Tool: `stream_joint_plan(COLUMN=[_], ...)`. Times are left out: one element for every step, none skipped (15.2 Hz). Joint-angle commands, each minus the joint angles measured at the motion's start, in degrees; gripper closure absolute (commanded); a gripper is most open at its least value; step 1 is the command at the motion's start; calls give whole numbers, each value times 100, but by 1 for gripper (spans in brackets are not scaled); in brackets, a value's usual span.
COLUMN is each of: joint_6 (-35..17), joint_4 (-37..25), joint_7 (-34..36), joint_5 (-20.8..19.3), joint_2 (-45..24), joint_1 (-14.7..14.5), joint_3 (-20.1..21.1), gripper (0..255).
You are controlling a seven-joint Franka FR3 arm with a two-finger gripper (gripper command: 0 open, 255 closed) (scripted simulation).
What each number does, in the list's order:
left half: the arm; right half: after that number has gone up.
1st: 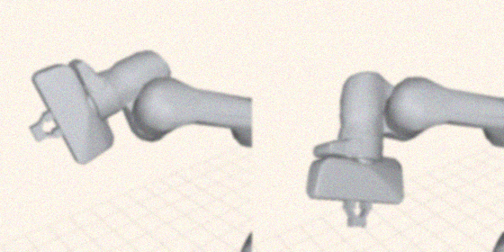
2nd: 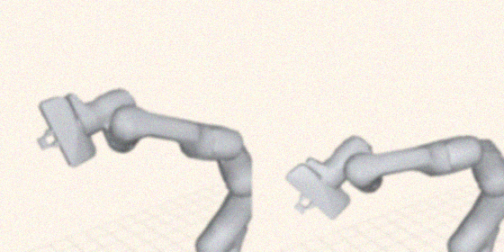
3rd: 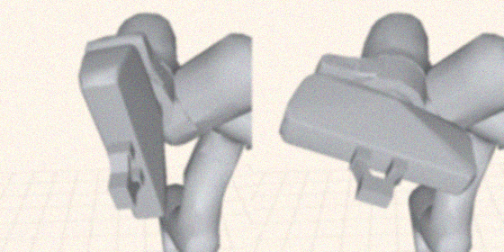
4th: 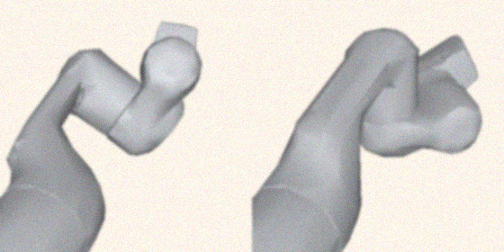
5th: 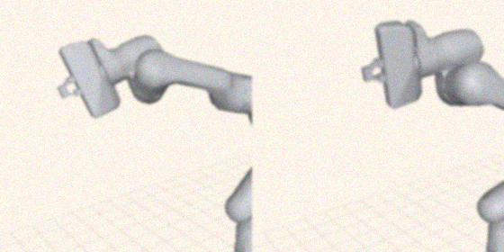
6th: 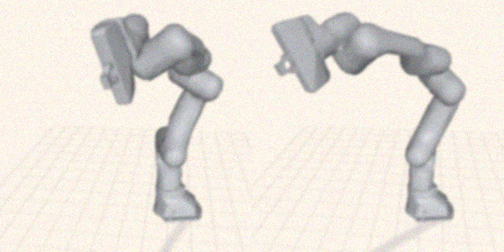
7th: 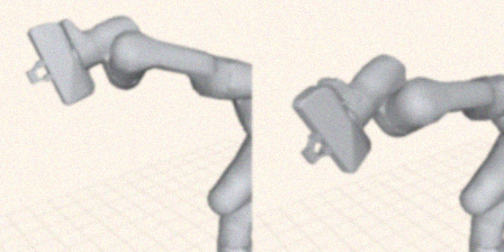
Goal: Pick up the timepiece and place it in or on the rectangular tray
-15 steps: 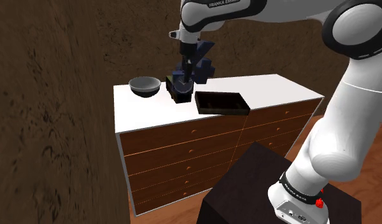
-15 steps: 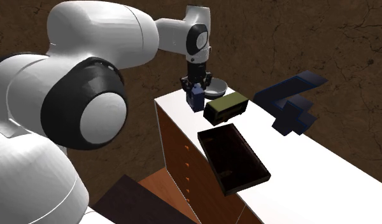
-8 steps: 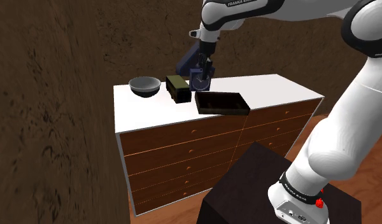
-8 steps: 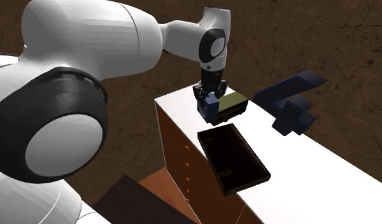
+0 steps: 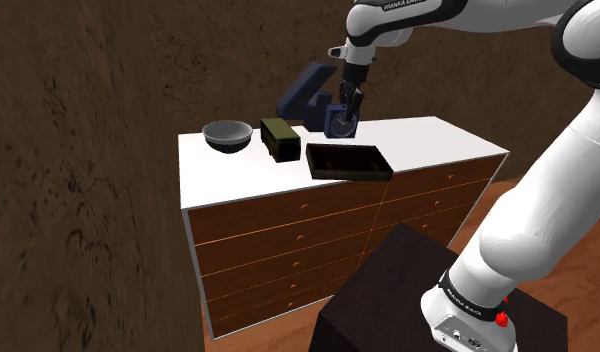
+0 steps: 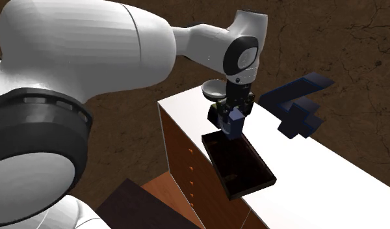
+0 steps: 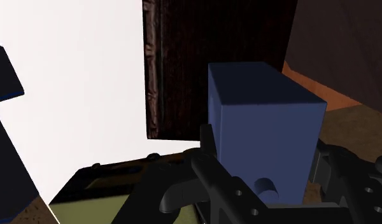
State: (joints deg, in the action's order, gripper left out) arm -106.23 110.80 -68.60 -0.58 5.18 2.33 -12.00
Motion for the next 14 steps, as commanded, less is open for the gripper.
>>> stream_joint_plan(joint_6=[11,21,31,36,-40,-117,-193,-269,-345,-421,-497,-573,-649,-725], joint_4=[43,51,53,51,122,192,259,325,390,454,517,579,639,698], joint_7=[-294,-426,-560,-622,-624,-625,-627,-630,-632,-635,-639,-642,-646,-650], joint_5=[-25,-36,-46,-50,-49,-48,-46,-44,-41,-38,-35,-31,-27,-23], joint_2=[58,77,90,94,87,82,71,61,50,37,24,9,-8,-25], joint_1=[135,196,257,285,286,287,288,288,289,290,291,292,293,293], joint_3=[-159,-235,-311,-345,-347,-349,-351,-353,-355,-357,-359,-361,-363,-365], gripper=[255,255,255,255,255,255,255,255,255,255,255,255,255,255])
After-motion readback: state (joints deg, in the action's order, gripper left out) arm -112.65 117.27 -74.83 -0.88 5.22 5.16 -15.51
